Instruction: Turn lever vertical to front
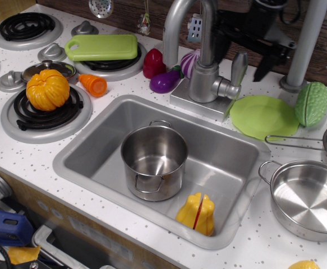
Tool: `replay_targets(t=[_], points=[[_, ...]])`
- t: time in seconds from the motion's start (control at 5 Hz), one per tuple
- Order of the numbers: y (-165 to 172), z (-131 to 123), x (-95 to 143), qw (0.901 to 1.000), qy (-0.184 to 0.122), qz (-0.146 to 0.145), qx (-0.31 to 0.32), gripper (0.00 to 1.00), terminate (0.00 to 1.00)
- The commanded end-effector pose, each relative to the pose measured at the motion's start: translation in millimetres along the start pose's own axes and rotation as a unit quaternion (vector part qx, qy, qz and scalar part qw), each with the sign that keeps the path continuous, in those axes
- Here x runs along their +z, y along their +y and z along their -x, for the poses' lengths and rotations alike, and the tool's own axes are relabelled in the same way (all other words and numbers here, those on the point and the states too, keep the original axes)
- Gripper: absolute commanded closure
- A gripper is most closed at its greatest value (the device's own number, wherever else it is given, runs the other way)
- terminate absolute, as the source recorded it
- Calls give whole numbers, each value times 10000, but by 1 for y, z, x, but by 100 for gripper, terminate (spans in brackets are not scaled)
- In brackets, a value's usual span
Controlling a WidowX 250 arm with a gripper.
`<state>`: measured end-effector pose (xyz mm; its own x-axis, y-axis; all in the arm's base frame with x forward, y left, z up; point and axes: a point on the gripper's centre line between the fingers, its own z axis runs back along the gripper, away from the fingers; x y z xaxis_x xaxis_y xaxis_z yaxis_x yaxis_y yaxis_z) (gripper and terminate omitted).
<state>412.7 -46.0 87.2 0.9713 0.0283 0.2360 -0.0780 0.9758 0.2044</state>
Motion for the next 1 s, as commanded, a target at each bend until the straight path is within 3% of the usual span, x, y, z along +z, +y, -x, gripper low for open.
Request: replay_targets(t=[0.0,0.2,0.4,0.6,0.8], points=[[-4,-16,14,9990,-446,-14,75,0,0],[3,-16,6,9988,-460,-139,45,0,0],[14,-13,2,9987,-462,-222,68,100,0],[18,-13,6,9989,-413,-222,76,100,0],[7,-4,15,9998,-42,-79,167,100,0]])
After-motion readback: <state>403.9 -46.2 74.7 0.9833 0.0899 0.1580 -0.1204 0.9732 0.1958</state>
